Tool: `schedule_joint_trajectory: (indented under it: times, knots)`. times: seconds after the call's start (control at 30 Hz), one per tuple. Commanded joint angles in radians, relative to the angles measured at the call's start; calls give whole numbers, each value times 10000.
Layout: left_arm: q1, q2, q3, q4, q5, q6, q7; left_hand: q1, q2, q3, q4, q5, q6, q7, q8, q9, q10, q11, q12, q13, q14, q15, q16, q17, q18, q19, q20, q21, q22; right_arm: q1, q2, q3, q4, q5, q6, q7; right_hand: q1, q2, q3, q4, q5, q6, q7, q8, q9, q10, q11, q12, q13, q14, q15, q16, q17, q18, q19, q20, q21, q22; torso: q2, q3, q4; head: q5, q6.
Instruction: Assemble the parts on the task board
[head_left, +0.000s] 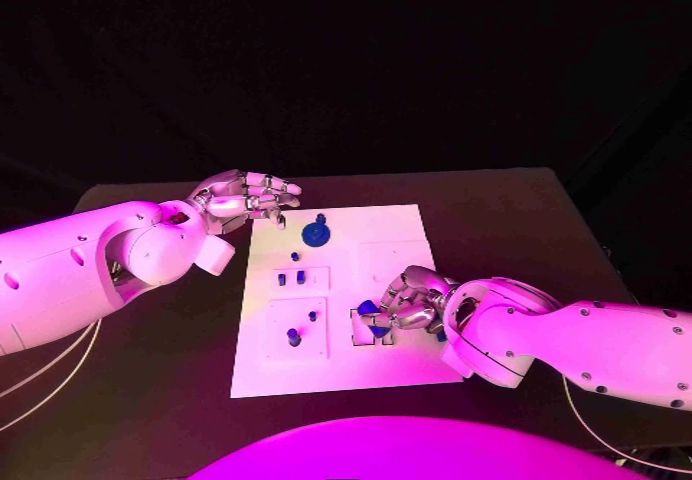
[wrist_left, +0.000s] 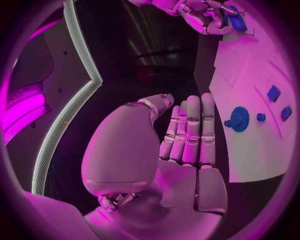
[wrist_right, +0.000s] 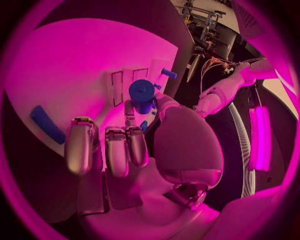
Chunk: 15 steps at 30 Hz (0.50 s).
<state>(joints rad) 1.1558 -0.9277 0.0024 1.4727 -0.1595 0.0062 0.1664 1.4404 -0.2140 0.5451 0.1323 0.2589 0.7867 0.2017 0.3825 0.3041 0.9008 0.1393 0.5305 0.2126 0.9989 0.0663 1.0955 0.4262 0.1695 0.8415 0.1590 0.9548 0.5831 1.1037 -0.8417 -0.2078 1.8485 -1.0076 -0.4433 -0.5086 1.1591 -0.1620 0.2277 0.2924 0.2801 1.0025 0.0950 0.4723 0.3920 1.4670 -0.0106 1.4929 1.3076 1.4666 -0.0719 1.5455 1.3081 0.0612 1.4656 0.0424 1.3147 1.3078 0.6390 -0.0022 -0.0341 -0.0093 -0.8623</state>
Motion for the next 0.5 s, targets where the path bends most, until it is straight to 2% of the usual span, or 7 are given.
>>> schedule_joint_trajectory:
  times: [0.03,0.23,0.5]
  knots:
    - [8,11,6,26,10,186,59,-37,9,13,-40,58,-88,130,40,-11,-62,28,43,-15,-45,8,-50,-11,146,-46,33,-45,-4,-32,60,2,-22,-166,456,-68,-128,7,-66,-2,-33,404,-384,27,569,450,-47,64,1631,903,-48,33,1917,-153,394,-99,68,2018,-1,2,-4,29,-25]
    - [8,5,6,28,10,207,44,-37,9,13,-40,58,-88,130,40,-11,-62,28,43,-15,-45,8,-50,-11,146,-46,33,-45,-4,-56,132,2,-40,-184,548,-115,-135,6,-70,-5,-33,407,-387,30,571,480,-48,99,1682,903,-48,33,1917,-153,395,-99,71,2018,-2,4,-13,58,-35]
    - [8,2,6,27,10,230,23,-37,9,13,-40,58,-88,130,40,-11,-62,28,43,-15,-45,8,-50,-11,146,-46,33,-45,-4,-64,196,3,-134,-410,351,-223,-254,-10,-133,-5,-40,423,-396,63,592,480,-59,94,1685,900,-56,27,1900,-151,392,-106,57,2015,1,0,-9,70,-15]
